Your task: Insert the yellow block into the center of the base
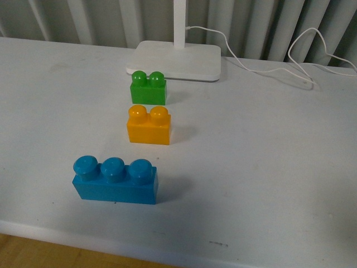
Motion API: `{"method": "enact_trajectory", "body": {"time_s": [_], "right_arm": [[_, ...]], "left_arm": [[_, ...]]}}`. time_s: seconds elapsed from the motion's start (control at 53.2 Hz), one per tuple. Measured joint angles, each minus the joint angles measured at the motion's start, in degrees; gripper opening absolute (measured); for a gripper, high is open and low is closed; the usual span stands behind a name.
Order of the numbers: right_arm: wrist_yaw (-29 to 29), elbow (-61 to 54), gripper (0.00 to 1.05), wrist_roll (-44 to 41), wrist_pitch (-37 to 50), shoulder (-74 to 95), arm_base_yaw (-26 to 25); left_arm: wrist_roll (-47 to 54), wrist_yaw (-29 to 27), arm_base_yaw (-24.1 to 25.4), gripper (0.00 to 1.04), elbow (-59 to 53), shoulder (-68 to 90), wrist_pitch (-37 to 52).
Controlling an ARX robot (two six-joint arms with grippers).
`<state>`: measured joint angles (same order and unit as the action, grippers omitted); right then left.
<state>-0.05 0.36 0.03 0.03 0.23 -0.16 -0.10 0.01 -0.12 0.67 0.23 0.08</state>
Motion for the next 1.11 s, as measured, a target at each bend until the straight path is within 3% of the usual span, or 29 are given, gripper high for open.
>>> {"method": "enact_trajectory", "body": {"time_s": [0.921,1.015,1.109], "right_arm": [[0.00,0.00,0.95,0.00,0.00,0.00,0.00],[5.68,2.82,0.95,4.44,-7.67,4.72,1.11],[7.76,4.66,0.95,5.86,-8.68,10.93,1.46]], "left_arm": [[0.00,0.00,0.00,0.98,0.00,0.00,0.00],[0.00,0.00,0.00,0.98,0.00,0.00,0.00],[0.00,-0.02,0.00,0.98,0.00,0.00,0.00]]}}
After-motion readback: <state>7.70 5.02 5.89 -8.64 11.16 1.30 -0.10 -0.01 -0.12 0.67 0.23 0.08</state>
